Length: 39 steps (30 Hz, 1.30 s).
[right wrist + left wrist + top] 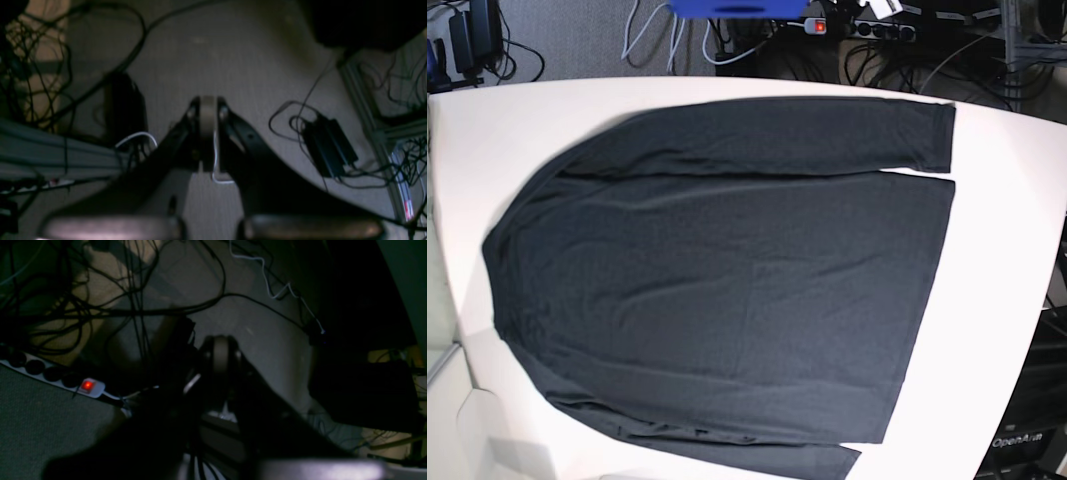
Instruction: Fold the T-shirt properly
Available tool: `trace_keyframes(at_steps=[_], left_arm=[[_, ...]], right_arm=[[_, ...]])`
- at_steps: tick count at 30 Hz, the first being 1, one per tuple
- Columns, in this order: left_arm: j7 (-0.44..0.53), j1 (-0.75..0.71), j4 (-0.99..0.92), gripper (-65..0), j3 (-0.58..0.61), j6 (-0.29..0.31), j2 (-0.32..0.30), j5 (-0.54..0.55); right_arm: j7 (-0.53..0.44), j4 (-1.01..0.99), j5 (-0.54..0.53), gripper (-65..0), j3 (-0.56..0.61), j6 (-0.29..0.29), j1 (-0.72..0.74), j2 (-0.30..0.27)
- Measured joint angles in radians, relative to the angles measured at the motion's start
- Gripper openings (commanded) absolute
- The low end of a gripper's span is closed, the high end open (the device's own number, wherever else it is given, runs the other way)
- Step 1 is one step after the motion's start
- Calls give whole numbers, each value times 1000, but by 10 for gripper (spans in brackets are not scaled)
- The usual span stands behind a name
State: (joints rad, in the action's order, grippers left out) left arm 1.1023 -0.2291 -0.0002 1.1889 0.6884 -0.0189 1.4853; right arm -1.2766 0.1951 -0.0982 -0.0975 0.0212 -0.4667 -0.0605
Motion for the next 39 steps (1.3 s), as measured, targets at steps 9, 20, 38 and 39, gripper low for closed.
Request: trace_keyframes(at_steps=[9,20,38,39], left_arm=[[0,13,1,-650,-3,0,-19,-1],[2,5,0,-650,-3,1,-14,0],[5,-41,0,-650,-2,0,-23,0],[6,-46,0,-650,-2,2,-23,0]], right_arm=[[13,2,0,-650,0,0,16,0],[13,2,0,-650,0,0,14,-1],[21,-5,0,-650,0,0,26,-5],[32,-9,0,-650,0,0,29,-5]])
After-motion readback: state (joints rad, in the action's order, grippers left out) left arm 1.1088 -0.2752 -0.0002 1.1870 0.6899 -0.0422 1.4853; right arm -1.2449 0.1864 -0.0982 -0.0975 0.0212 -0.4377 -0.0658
